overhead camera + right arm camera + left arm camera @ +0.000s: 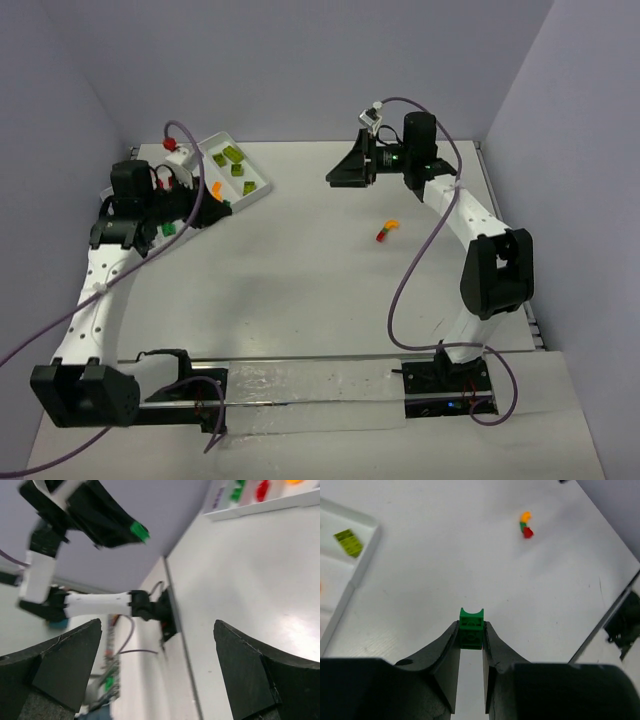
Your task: Sort the legos into containers by color
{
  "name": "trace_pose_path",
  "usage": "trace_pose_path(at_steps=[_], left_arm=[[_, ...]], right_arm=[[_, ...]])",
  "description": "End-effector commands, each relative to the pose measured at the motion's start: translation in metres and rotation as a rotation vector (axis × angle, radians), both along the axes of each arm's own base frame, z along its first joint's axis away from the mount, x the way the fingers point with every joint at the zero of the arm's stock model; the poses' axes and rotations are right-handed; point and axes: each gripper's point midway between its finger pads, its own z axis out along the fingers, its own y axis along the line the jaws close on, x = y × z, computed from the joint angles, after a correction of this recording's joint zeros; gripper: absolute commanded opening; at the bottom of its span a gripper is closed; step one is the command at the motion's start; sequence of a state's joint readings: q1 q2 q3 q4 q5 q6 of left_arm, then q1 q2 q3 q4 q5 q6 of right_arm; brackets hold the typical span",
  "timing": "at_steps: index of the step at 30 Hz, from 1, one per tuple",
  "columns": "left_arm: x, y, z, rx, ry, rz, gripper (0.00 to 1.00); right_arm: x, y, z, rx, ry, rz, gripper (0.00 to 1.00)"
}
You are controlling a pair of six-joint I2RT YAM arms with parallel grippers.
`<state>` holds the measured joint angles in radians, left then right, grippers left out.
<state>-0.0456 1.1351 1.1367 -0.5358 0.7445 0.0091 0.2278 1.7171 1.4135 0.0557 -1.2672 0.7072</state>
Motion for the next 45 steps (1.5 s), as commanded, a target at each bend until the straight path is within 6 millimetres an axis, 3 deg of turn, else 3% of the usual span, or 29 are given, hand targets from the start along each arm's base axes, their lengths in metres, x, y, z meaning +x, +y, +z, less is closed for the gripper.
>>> trace_pose_path(at_steps=[1, 5, 6, 10, 16, 22, 28, 39, 43, 45], left_arm=[[0.051, 0.070, -0.005, -0.067, 0.115, 0.281, 0.00], [0.074, 0.133, -0.037, -0.076, 0.226, 0.404, 0.00], [0.077, 0.145, -0.036, -0.069, 0.222, 0.436, 0.00], [0.097, 0.202, -0.080, 0.025, 0.305, 0.586, 0.00], [0.123, 0.236, -0.115, 0.104, 0.370, 0.686, 0.00], [0.143, 0.261, -0.143, 0.160, 0.400, 0.760, 0.12], [0.154, 0.273, -0.167, 0.203, 0.431, 0.800, 0.19], [0.171, 0.267, -0.171, 0.232, 0.395, 0.782, 0.42], [0.176, 0.268, -0.165, 0.232, 0.384, 0.780, 0.48], [0.177, 0.267, -0.151, 0.224, 0.359, 0.777, 0.50]], right_arm=[[-0.008, -0.015, -0.014, -0.212, -0.120, -0.098, 1.00], [-0.006, -0.024, -0.025, -0.337, -0.170, -0.143, 1.00], [-0.005, -0.025, -0.026, -0.349, -0.192, -0.140, 1.00], [-0.009, -0.031, -0.044, -0.466, -0.257, -0.152, 1.00], [-0.014, -0.032, -0.053, -0.541, -0.352, -0.153, 1.00], [-0.013, -0.035, -0.061, -0.572, -0.365, -0.151, 1.00], [-0.012, -0.036, -0.067, -0.590, -0.364, -0.147, 1.00], [-0.006, -0.038, -0.072, -0.616, -0.349, -0.153, 1.00], [-0.004, -0.041, -0.075, -0.638, -0.346, -0.161, 1.00], [-0.002, -0.045, -0.076, -0.663, -0.356, -0.171, 1.00]])
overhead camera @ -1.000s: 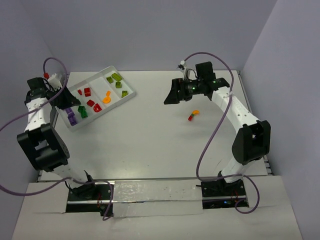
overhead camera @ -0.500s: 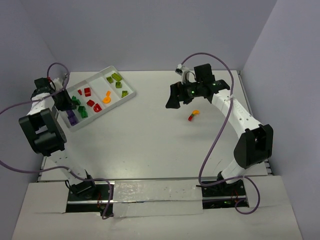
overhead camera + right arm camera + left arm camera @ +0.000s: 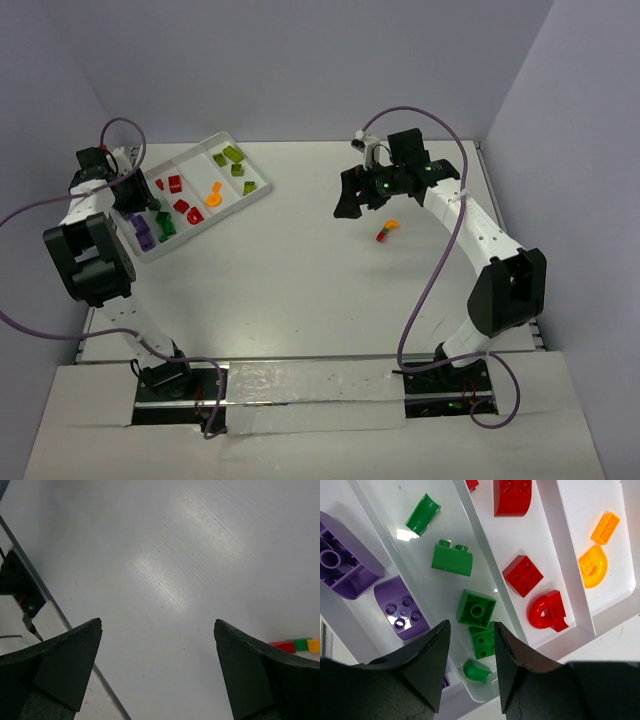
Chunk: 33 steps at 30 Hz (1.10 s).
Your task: Sort the legos into containers by color
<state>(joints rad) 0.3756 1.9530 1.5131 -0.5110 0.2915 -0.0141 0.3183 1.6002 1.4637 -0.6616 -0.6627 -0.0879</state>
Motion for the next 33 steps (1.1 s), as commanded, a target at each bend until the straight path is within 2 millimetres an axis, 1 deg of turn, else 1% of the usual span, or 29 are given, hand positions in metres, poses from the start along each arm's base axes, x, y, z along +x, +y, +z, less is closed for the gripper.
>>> trace_pose_path(at_steps=[1, 2, 3, 5, 6, 7, 8, 9, 10, 11, 12, 13, 14, 15, 16, 17, 18, 21, 27, 33], left_arm=[[0.023, 0.006, 0.046, 0.039, -0.126, -0.011, 0.50], [0.023, 0.003, 0.055, 0.031, -0.146, -0.021, 0.50], [0.022, -0.006, 0.073, 0.015, -0.184, -0.052, 0.50], [0.020, -0.023, 0.096, -0.003, -0.230, -0.104, 0.51], [0.017, -0.040, 0.118, 0.025, -0.280, -0.181, 0.51], [0.012, -0.053, 0.125, 0.031, -0.293, -0.219, 0.51], [0.006, -0.075, 0.143, 0.040, -0.334, -0.290, 0.51], [0.003, -0.079, 0.140, 0.036, -0.326, -0.299, 0.51], [-0.006, -0.111, 0.149, 0.029, -0.349, -0.379, 0.52], [-0.014, -0.125, 0.161, 0.032, -0.377, -0.409, 0.52], [-0.016, -0.135, 0.158, 0.027, -0.370, -0.428, 0.52], [-0.023, -0.151, 0.162, 0.028, -0.380, -0.446, 0.52], [-0.026, -0.152, 0.168, 0.036, -0.393, -0.438, 0.52], [-0.029, -0.158, 0.167, 0.034, -0.393, -0.438, 0.52], [-0.035, -0.173, 0.172, 0.031, -0.412, -0.453, 0.52], [-0.037, -0.176, 0.170, 0.023, -0.406, -0.449, 0.52], [-0.039, -0.181, 0.174, 0.013, -0.416, -0.449, 0.52], [-0.044, -0.192, 0.176, -0.040, -0.410, -0.436, 0.52], [-0.045, -0.192, 0.171, -0.054, -0.394, -0.416, 0.51], [-0.045, -0.193, 0.166, -0.067, -0.393, -0.403, 0.51]], right_arm=[[0.008, -0.007, 0.007, -0.053, -0.062, -0.013, 1.00], [0.008, -0.008, 0.006, -0.058, -0.064, -0.015, 1.00], [0.014, -0.018, -0.003, -0.123, -0.081, -0.039, 1.00], [0.020, -0.028, -0.010, -0.183, -0.093, -0.072, 1.00], [0.022, -0.033, -0.018, -0.220, -0.096, -0.074, 1.00], [0.025, -0.043, -0.027, -0.281, -0.110, -0.082, 1.00], [0.026, -0.049, -0.035, -0.320, -0.110, -0.082, 1.00], [0.029, -0.055, -0.039, -0.355, -0.120, -0.086, 1.00], [0.032, -0.067, -0.052, -0.428, -0.121, -0.100, 0.99], [0.034, -0.073, -0.059, -0.469, -0.115, -0.106, 0.98], [0.035, -0.079, -0.065, -0.497, -0.105, -0.116, 0.97], [0.035, -0.086, -0.074, -0.530, -0.077, -0.133, 0.95], [0.035, -0.087, -0.077, -0.537, -0.069, -0.136, 0.95], [0.035, -0.089, -0.082, -0.544, -0.050, -0.155, 0.94], [0.037, -0.096, -0.089, -0.575, -0.032, -0.211, 0.93], [0.037, -0.097, -0.093, -0.576, -0.017, -0.234, 0.91], [0.038, -0.101, -0.098, -0.591, -0.002, -0.261, 0.91], [0.038, -0.104, -0.111, -0.594, 0.048, -0.326, 0.88], [0.041, -0.106, -0.124, -0.600, 0.096, -0.393, 0.84], [0.046, -0.119, -0.138, -0.620, 0.190, -0.544, 0.79]])
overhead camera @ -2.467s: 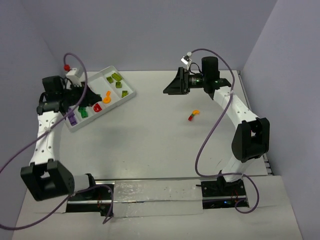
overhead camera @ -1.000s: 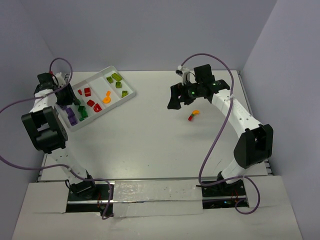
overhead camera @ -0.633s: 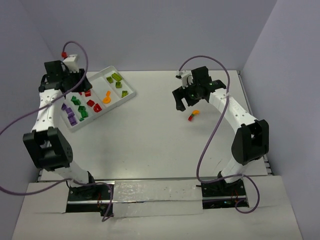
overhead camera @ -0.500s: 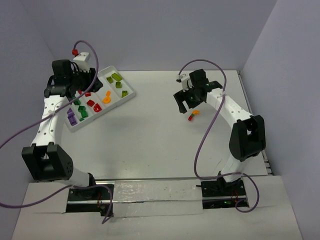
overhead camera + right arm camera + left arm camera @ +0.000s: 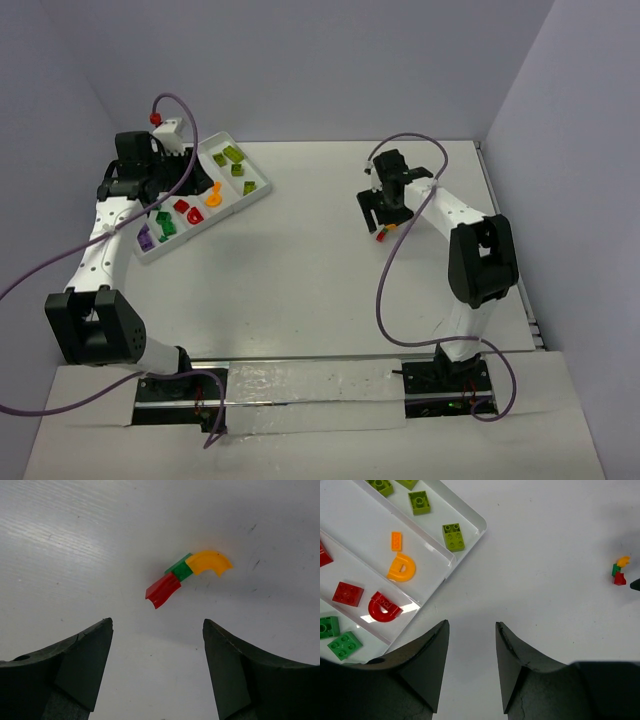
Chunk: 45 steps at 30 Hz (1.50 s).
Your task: Sort the legos into containers by color
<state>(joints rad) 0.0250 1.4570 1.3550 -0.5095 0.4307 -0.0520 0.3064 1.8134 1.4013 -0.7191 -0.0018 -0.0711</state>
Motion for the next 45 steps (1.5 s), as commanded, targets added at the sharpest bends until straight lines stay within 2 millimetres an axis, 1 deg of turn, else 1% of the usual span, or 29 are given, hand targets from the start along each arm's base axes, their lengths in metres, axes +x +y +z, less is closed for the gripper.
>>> trace_pose_path(at_steps=[1, 5, 9, 15, 21, 23, 32, 34, 36, 40, 43, 45], left_arm=[[0.004, -0.002, 0.010, -0.023, -0.042, 0.017, 0.51], [0.005, -0.002, 0.009, -0.023, -0.042, 0.019, 0.51], [0.005, -0.002, 0.009, -0.025, -0.044, 0.017, 0.51], [0.005, -0.002, 0.007, -0.027, -0.041, 0.018, 0.51], [0.004, -0.002, 0.007, -0.020, -0.041, 0.018, 0.51], [0.004, -0.002, 0.006, -0.022, -0.039, 0.017, 0.51], [0.003, -0.003, 0.000, -0.033, -0.029, 0.015, 0.51], [0.003, -0.003, -0.001, -0.032, -0.027, 0.013, 0.51], [0.003, -0.004, 0.000, -0.031, -0.027, 0.010, 0.51], [0.002, -0.004, 0.001, -0.031, -0.031, 0.008, 0.51], [0.002, -0.005, 0.001, -0.034, -0.033, 0.003, 0.51], [0.000, -0.007, 0.002, -0.038, -0.032, -0.011, 0.51]], right_arm=[[0.010, -0.012, -0.007, -0.003, 0.020, -0.197, 0.78], [0.007, -0.012, -0.017, 0.021, 0.064, -0.267, 0.76], [0.004, -0.009, -0.025, 0.040, 0.088, -0.302, 0.70], [0.003, -0.004, -0.039, 0.051, 0.139, -0.300, 0.66], [0.005, -0.005, -0.050, 0.061, 0.172, -0.302, 0.61], [0.005, -0.008, -0.052, 0.057, 0.178, -0.310, 0.59], [0.003, -0.016, -0.052, 0.059, 0.179, -0.303, 0.51], [0.001, -0.016, -0.051, 0.059, 0.180, -0.295, 0.47], [0.000, -0.017, -0.051, 0.055, 0.181, -0.287, 0.40], [-0.002, -0.021, -0.049, 0.043, 0.175, -0.271, 0.33], [-0.004, -0.025, -0.046, 0.027, 0.160, -0.252, 0.31], [-0.005, -0.027, -0.044, 0.020, 0.154, -0.240, 0.26]])
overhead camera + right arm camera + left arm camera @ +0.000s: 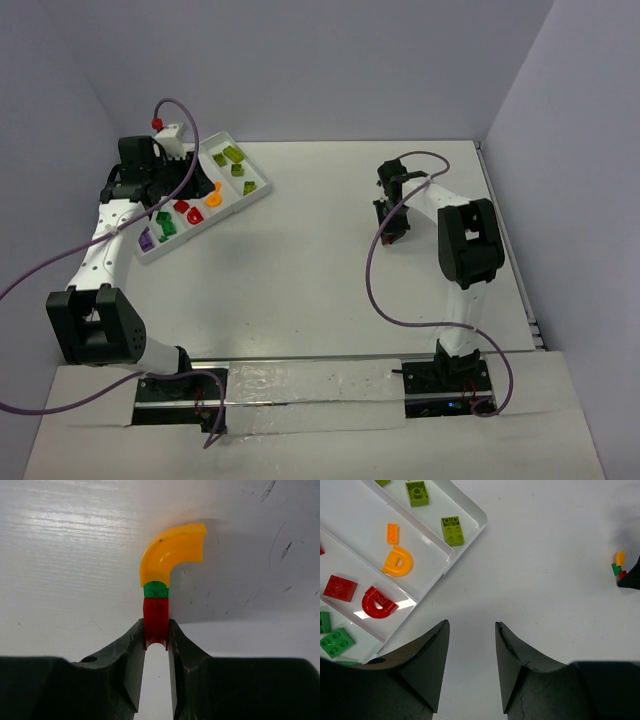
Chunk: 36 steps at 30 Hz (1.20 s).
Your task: Sort the legos into containers by color
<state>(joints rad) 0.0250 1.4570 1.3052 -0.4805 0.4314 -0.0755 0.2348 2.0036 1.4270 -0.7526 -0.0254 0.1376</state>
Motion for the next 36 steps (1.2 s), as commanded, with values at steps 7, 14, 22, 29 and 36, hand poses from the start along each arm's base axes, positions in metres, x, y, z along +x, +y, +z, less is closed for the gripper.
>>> trace_pose_path(at_steps=[7, 14, 22, 29, 36], left_arm=[[-0.012, -0.019, 0.032, -0.060, -0.091, -0.096, 0.57], [-0.060, -0.067, 0.057, -0.296, -0.119, -0.357, 0.77], [-0.112, -0.109, 0.060, -0.543, -0.122, -0.548, 0.75], [-0.118, -0.145, 0.021, -0.412, -0.030, -0.506, 0.68], [-0.120, -0.164, 0.006, -0.483, 0.093, -0.487, 0.63]], right_arm=[[-0.006, -0.002, 0.035, 0.033, -0.095, 0.120, 0.00], [-0.023, 0.060, 0.104, 0.379, -0.218, 0.403, 0.00], [-0.068, 0.135, 0.166, 0.705, -0.264, 0.688, 0.00], [-0.105, 0.176, 0.173, 0.717, -0.241, 0.828, 0.00], [-0.108, 0.189, 0.173, 0.642, -0.266, 0.851, 0.00]])
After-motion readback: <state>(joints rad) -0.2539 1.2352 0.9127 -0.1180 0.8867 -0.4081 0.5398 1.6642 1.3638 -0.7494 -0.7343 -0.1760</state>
